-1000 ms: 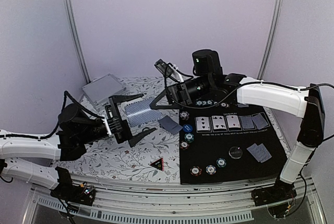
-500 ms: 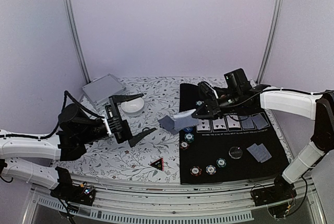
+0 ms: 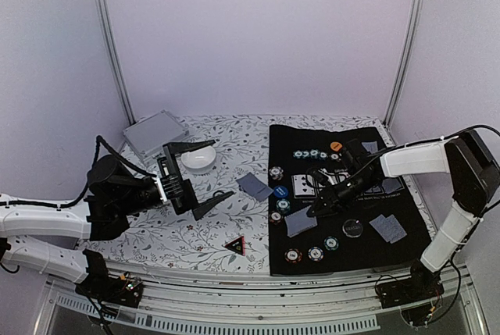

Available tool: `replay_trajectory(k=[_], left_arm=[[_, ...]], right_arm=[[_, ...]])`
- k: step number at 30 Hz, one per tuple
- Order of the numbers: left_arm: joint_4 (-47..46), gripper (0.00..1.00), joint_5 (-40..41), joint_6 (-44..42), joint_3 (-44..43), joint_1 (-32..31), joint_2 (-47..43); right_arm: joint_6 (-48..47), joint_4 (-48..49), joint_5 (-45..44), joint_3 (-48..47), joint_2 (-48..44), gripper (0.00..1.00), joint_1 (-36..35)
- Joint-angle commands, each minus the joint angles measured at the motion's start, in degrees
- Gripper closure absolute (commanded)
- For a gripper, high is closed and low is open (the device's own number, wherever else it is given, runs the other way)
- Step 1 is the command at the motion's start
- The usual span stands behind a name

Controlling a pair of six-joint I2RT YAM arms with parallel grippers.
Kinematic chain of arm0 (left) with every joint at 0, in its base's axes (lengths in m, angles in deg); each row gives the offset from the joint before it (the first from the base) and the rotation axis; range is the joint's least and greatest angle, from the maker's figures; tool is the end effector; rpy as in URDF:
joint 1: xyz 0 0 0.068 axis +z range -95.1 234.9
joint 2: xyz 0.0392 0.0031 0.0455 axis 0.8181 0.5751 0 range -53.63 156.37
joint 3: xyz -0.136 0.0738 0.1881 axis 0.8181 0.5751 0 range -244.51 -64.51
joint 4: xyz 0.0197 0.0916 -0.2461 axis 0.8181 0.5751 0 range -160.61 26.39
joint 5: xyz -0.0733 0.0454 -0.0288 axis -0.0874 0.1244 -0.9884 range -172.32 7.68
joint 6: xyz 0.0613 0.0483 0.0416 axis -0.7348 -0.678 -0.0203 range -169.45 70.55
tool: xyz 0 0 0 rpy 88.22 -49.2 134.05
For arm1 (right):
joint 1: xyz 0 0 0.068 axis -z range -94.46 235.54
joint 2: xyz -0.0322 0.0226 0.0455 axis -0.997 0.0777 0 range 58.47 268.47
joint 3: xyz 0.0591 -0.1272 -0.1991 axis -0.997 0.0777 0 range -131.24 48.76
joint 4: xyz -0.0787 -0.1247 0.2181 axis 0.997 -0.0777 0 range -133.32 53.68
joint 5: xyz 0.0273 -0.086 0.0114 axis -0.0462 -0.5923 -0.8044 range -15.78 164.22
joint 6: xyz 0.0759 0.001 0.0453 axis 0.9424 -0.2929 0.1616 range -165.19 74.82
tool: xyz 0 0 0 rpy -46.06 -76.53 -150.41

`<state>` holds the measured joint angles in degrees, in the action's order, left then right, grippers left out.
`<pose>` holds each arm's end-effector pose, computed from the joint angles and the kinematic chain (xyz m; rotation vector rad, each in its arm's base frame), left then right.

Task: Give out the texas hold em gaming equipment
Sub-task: Place the face-down deck piles on the poker table mat.

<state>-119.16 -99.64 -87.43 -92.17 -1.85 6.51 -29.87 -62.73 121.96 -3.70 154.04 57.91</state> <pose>0.1380 -0.2532 0.2754 1.1275 0.6828 -0.4741 0.2463 0.1945 0.1022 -0.5263 2.7769 1.3466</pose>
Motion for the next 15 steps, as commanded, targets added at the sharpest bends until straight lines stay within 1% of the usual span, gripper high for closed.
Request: replay_trajectory(k=[1,9,15], left_arm=[[0.4,0.02,0.0,-0.5,-0.9,-0.6,0.2],[0.7,0.02,0.3,-0.8,-1.0,-0.6,0.2],[0.8,0.02,0.2,-0.9,-1.0,-0.6,0.2]], right_arm=[[-4.1,-0.6,-1.5,-2.0,4.0,0.98,0.4],[-6.3,-0.6,-1.1,-3.9,9.0,0.97,1.2],[-6.9,-0.6,1.0,-3.7,8.5,0.97,1.7]])
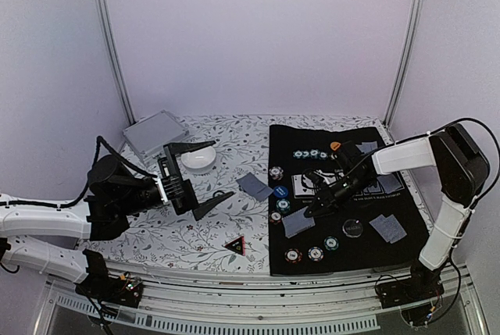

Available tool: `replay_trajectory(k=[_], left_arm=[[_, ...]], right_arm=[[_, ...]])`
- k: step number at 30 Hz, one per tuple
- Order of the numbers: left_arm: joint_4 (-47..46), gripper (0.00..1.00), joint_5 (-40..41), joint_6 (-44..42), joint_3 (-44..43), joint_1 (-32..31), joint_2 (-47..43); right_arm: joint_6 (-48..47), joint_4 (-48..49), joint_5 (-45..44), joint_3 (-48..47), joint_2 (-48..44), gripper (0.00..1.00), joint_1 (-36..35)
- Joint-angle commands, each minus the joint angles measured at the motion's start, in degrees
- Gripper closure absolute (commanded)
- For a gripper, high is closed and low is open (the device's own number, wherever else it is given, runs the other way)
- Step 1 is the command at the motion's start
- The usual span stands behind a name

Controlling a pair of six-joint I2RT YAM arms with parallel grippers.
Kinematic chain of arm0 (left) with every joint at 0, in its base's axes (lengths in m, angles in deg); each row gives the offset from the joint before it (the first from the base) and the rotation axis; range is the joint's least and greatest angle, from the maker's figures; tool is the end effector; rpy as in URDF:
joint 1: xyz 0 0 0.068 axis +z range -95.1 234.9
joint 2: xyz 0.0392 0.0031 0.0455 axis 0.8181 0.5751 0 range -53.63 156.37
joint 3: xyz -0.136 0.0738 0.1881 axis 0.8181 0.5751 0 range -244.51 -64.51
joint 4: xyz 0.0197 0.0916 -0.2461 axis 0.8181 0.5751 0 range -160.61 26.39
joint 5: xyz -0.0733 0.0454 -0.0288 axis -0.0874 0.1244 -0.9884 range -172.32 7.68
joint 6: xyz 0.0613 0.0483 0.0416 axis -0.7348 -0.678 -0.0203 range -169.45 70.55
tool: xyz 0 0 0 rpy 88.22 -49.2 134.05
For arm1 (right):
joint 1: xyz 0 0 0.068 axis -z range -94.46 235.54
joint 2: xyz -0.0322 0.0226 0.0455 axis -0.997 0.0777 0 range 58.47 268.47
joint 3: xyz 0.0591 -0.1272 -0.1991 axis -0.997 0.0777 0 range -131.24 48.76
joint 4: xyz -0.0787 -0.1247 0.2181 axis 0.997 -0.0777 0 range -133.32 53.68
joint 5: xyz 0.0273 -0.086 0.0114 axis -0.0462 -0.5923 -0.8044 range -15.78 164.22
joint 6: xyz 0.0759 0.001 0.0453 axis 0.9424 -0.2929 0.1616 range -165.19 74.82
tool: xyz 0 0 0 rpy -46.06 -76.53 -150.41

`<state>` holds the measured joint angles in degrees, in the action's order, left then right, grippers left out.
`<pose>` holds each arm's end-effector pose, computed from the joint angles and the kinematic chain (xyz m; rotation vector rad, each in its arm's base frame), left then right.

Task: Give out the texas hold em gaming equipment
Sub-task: Place the face-down deck piles on the poker table mat.

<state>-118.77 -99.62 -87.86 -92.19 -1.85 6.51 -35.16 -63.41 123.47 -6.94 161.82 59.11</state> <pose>0.1382 -0.2535 0.2745 1.1340 0.6833 -0.4680 0.2580 0.1946 0.0778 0.5707 -2.7512 -1.3386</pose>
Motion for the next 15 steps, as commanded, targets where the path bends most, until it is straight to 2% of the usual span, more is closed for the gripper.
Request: replay_trajectory(k=[1,8,12,15], left_arm=[[0.5,0.02,0.2,-0.4,-0.9,-0.7,0.3],[0.6,0.02,0.1,-0.6,-1.0,-0.7,0.5],[0.9,0.02,0.1,-0.7,-1.0,-0.7,0.5],[1.0,0.02,0.1,-0.7,-1.1,-0.7,0.8]], right_arm=[[-1.6,-0.1,-0.7,-0.3,0.5,0.97,0.5],[-2.2,-0.8,-0.5,0.1,0.8,0.97,0.8],[-2.2,-1.6,-4.5,-0.4,1.4,0.97,1.0],[-1.6,-2.1,-8.0,-1.3,2.2,0.91,1.0]])
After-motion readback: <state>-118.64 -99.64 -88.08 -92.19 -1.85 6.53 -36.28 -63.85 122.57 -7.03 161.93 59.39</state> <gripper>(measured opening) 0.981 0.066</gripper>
